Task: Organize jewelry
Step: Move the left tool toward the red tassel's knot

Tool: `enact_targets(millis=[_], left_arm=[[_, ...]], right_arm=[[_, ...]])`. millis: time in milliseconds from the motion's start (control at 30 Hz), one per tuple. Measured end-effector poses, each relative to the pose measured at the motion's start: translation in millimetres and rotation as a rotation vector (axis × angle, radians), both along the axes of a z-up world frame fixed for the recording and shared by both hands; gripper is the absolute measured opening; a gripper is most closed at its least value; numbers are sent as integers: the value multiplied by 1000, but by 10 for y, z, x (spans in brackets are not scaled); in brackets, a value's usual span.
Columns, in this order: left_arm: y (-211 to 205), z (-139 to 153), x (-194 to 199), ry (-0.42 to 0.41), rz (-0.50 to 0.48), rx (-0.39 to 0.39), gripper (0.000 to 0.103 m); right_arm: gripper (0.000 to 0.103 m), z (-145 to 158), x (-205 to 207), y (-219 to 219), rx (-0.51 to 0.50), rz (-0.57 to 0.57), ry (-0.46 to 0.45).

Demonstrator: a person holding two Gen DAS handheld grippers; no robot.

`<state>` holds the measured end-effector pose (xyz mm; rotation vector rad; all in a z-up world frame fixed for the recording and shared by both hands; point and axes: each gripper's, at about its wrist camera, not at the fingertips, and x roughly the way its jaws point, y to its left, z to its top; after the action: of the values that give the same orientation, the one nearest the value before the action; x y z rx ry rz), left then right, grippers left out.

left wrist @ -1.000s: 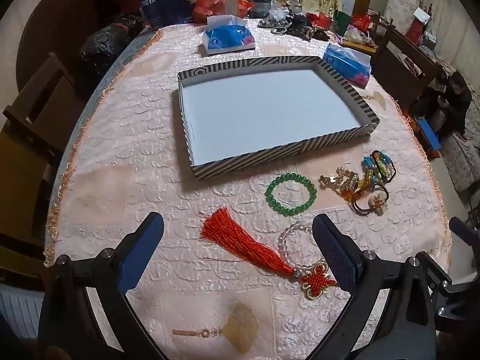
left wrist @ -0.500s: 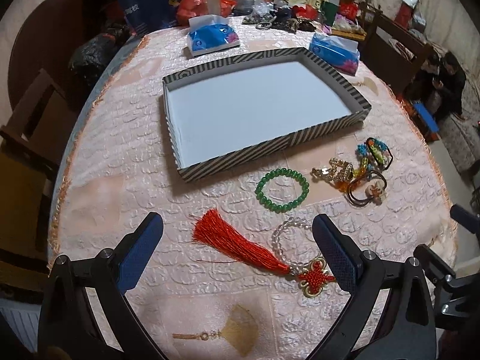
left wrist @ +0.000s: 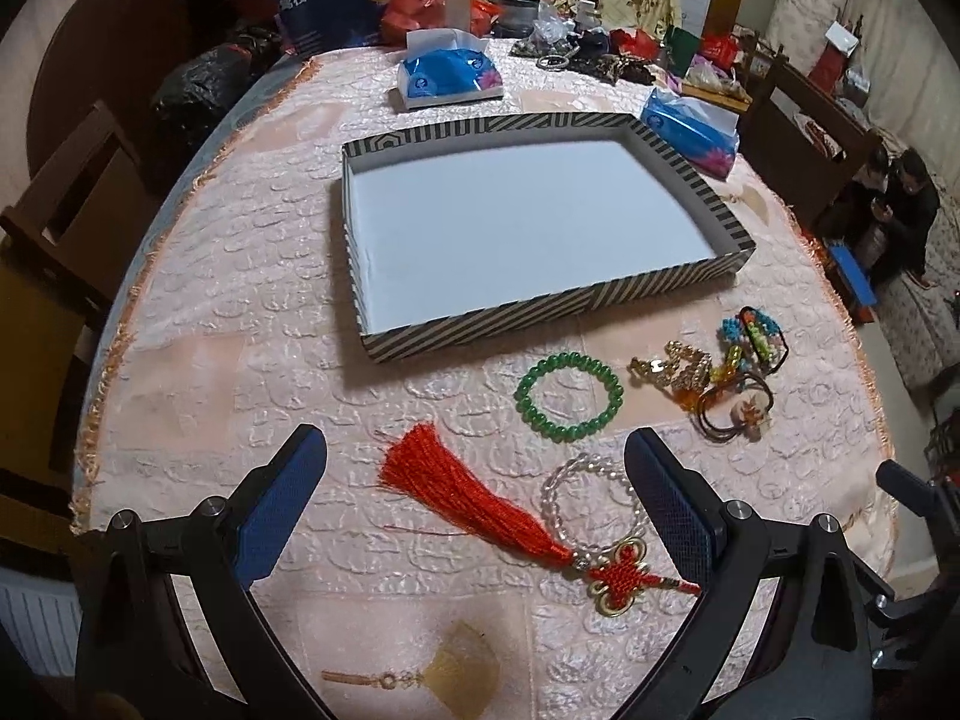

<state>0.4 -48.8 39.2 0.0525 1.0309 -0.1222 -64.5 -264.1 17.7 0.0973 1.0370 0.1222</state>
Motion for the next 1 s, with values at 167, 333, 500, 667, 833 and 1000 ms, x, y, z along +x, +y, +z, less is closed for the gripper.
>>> enact_targets(millis=[167,333,500,667,833,1000], left_arm=[[-69,-24,16,38,-39,-36,100],[-76,-14,-1,45,-13,-31,100],[-39,-6,-41,38,-3,-7,100],[1,-7,-76,31,-15,-1,100],[61,-20,-126,30,-24,-18,100],[111,-65,-126,45,-25,-10,100]], right_arm=[[103,-38,49,-83,11,-10,30],[103,-66,138,-107,-28,-10,60],[103,-58,285,-95,-77,-18,79],[103,-19,321,-39,-82,-11,68],[103,17,301,29,-100,-15,74],[103,31,258,109,-112,-21,66]])
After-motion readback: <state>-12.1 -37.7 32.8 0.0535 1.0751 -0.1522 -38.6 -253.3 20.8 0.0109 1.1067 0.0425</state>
